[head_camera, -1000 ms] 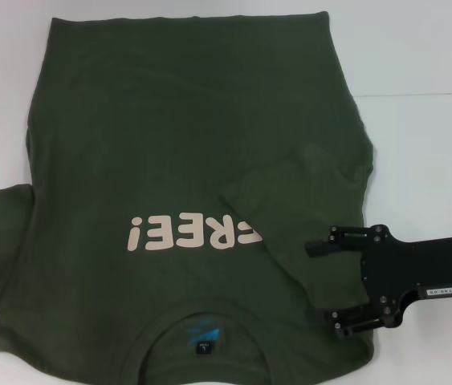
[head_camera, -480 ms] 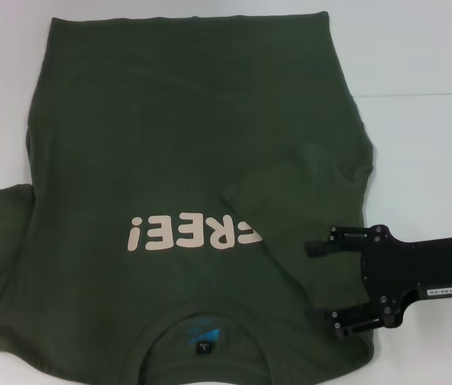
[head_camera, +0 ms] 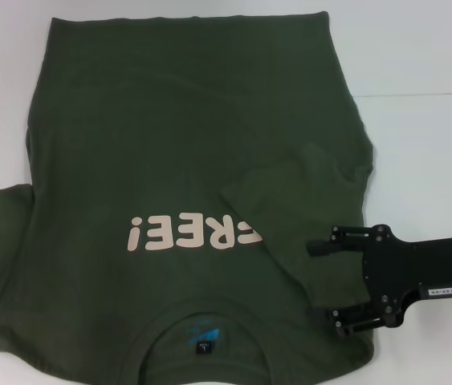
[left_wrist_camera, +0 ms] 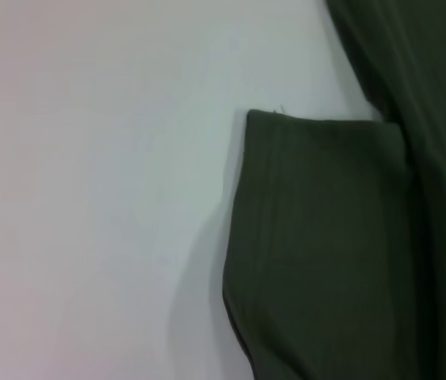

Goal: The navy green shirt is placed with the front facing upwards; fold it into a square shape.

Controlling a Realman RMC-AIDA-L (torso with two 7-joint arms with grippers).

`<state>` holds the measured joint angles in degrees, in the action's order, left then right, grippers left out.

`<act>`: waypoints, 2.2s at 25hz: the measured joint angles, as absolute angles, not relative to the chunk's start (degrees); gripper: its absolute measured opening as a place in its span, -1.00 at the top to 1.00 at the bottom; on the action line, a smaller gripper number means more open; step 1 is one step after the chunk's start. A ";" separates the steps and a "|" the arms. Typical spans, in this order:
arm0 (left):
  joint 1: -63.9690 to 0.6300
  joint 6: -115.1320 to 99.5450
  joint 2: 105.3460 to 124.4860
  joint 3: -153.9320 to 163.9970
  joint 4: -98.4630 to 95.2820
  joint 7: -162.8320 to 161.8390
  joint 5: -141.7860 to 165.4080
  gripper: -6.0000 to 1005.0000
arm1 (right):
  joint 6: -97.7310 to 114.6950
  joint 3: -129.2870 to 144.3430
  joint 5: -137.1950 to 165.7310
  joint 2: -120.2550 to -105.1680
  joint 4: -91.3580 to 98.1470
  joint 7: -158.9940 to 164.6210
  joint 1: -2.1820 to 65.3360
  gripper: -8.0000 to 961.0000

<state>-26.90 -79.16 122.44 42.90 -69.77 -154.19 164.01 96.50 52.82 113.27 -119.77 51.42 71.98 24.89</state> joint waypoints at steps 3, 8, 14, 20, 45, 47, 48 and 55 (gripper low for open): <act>-26.50 -78.99 122.44 42.96 -70.33 -153.66 164.01 0.92 | 96.42 52.81 113.27 -119.79 51.42 71.98 24.83 -0.90; -24.92 -77.89 122.43 42.35 -72.74 -153.55 164.00 0.93 | 96.09 52.72 113.27 -119.88 51.41 71.98 24.77 -0.90; -23.62 -74.93 122.32 39.66 -74.01 -152.93 164.00 0.92 | 96.00 52.73 113.27 -119.89 50.63 71.98 24.94 -0.90; -22.80 -71.20 122.39 38.38 -74.02 -152.75 164.00 0.92 | 95.80 52.73 113.29 -119.88 49.89 71.98 25.20 -0.90; -23.35 -70.05 122.90 36.36 -74.49 -150.14 163.79 0.92 | 94.42 53.17 113.34 -119.88 48.43 72.07 25.33 -0.90; -23.76 -70.37 123.15 36.73 -74.71 -150.11 163.77 0.92 | 94.38 53.17 113.35 -119.88 48.43 72.07 25.32 -0.90; -23.84 -70.39 123.18 36.80 -74.75 -150.24 163.77 0.92 | 94.38 53.18 113.34 -119.88 48.42 72.07 25.32 -0.90; -24.23 -72.37 122.67 36.51 -74.95 -150.45 163.72 0.92 | 94.19 53.18 113.32 -119.88 48.14 72.03 25.33 -0.90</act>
<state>-24.23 -72.37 122.67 36.51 -74.95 -150.45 163.72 94.19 53.18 113.32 -119.88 48.14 72.03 25.33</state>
